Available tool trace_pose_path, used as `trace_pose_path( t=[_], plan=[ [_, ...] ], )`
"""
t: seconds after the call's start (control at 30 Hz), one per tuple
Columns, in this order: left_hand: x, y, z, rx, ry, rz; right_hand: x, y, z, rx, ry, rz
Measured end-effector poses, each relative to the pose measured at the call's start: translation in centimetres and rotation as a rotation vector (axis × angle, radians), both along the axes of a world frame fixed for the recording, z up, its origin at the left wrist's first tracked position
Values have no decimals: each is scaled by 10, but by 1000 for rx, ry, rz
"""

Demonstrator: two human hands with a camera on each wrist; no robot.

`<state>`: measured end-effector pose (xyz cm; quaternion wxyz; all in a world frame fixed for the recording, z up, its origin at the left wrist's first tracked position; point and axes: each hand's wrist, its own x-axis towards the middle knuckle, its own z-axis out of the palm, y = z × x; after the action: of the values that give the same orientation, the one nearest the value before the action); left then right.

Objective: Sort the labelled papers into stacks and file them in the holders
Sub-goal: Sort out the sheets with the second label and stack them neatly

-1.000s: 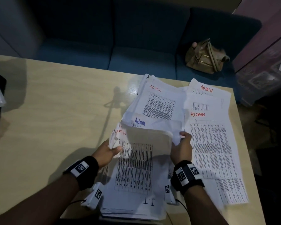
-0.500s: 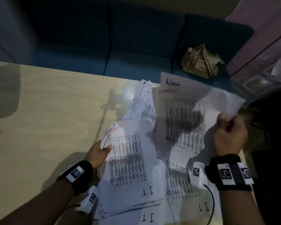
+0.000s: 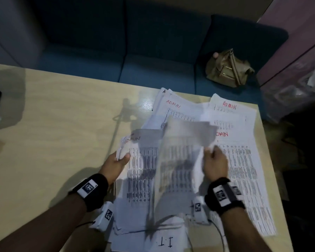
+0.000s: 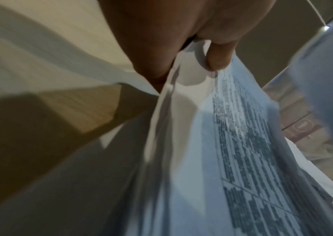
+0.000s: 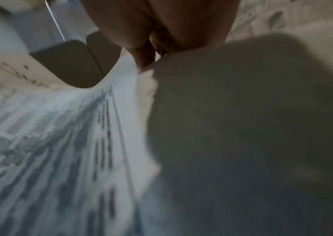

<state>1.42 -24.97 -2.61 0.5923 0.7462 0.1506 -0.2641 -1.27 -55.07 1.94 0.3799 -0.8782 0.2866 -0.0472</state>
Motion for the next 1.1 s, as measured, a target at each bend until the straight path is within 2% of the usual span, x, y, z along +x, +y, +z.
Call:
trace_pose_path(
  t=[0.07,0.13,0.2,0.27,0.37,0.43,0.53,0.63,0.73,0.8,0.93,1.03,1.1],
  plan=[
    [-3,-3,2,-35,-7,15,-3,23,-22,77,138,51],
    [-6,-6,8,-47,-22,-39,-3,42,-39,105,225,104],
    [-10,-8,11,24,-62,-131,-3,53,-55,126,240,146],
    [-12,-8,12,32,-56,-134,-4,54,-62,124,261,143],
    [-14,-9,16,-51,-10,-100,-4,53,-35,274,142,-15],
    [-15,-12,19,-83,-10,-153,-7,49,-16,428,10,1],
    [-14,-17,24,-112,-3,-178,-9,43,-12,381,-68,196],
    [-8,-21,27,-167,-92,-177,-7,33,-25,360,12,203],
    [-2,-25,34,-173,-173,-338,-3,31,-21,275,95,225],
    [0,-28,40,-160,-193,-457,-1,32,-18,204,99,308],
    [2,-29,48,-93,-214,-519,2,33,-22,78,94,456],
    [3,-29,49,-46,-217,-660,4,33,-27,69,104,466],
    [1,-29,47,-22,-217,-667,2,34,-29,86,111,452]
  ],
)
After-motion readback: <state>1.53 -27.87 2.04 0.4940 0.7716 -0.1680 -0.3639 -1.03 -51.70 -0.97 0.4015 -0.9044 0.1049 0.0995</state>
